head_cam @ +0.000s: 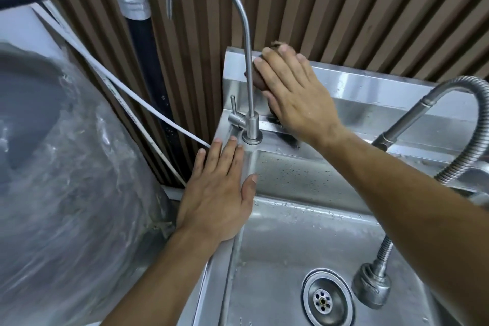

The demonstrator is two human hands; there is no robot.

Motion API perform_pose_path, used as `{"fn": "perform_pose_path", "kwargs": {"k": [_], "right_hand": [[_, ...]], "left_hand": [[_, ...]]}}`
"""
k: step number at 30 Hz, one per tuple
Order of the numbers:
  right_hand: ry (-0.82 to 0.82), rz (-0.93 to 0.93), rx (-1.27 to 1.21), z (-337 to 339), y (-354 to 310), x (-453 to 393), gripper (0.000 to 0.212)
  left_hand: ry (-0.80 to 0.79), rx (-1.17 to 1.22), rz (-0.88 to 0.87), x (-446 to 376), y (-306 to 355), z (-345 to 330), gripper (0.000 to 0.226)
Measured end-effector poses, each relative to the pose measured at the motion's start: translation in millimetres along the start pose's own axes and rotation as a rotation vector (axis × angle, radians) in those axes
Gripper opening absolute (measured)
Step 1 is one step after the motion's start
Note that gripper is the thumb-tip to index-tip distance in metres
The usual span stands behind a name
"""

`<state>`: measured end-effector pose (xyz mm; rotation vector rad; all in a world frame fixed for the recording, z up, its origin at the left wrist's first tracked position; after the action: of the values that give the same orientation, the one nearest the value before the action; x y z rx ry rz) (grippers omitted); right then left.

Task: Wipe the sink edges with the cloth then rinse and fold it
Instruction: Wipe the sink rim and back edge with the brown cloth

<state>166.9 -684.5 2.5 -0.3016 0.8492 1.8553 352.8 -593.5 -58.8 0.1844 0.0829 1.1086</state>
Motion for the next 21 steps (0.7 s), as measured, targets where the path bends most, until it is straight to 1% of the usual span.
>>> {"fn": "perform_pose_path", "kwargs": {"k": [2,3,5,8,9,11,13,16,18,21], "right_hand": [[0.025,-0.002,0.064,-3,-4,1,0.054],[0.032,0.046,0.098,-5,-8,-5,0.054],[0.036,0.216,0.15,-10,-20,-23,0.055],[-0.054,0.495,0.233,-19,-28,-33,0.059],[-0.077,0.555,0.275,-23,-22,-27,0.061],[-0.108,0.662,0.437,-29,-7,-3,0.066],[-0.142,0.727,0.55,-39,14,27,0.063],[-0.116,0.662,0.429,-27,24,27,0.06],[-0.123,0.576,0.304,-21,11,5,0.06],[-0.072,0.43,0.131,-10,-21,-34,0.058]], "left_hand": [[-0.008,-0.018,0.004,-2,1,0,0.073],[-0.007,-0.024,0.008,-2,1,0,0.073],[0.002,-0.026,0.012,-3,2,0,0.073],[0.0,0.008,0.005,-2,0,-1,0.072],[-0.001,0.007,0.003,-1,-1,-1,0.072],[0.002,-0.001,0.002,1,-1,-1,0.072],[0.005,-0.001,0.002,2,1,0,0.072],[0.011,-0.02,0.011,1,2,-2,0.072],[0.011,-0.031,0.014,1,3,-2,0.073],[0.012,-0.028,0.014,1,2,-2,0.073]]}}
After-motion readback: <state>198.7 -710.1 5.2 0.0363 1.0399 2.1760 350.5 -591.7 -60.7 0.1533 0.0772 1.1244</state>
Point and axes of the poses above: each hand's wrist, its own x-axis away from the middle knuckle, its own z-axis out of the back of the hand, y = z × x, the point moved 4 cm from there along -x, towards the middle knuckle, and after that the axes turned 2 degrees about x, right-handed, at the moved point
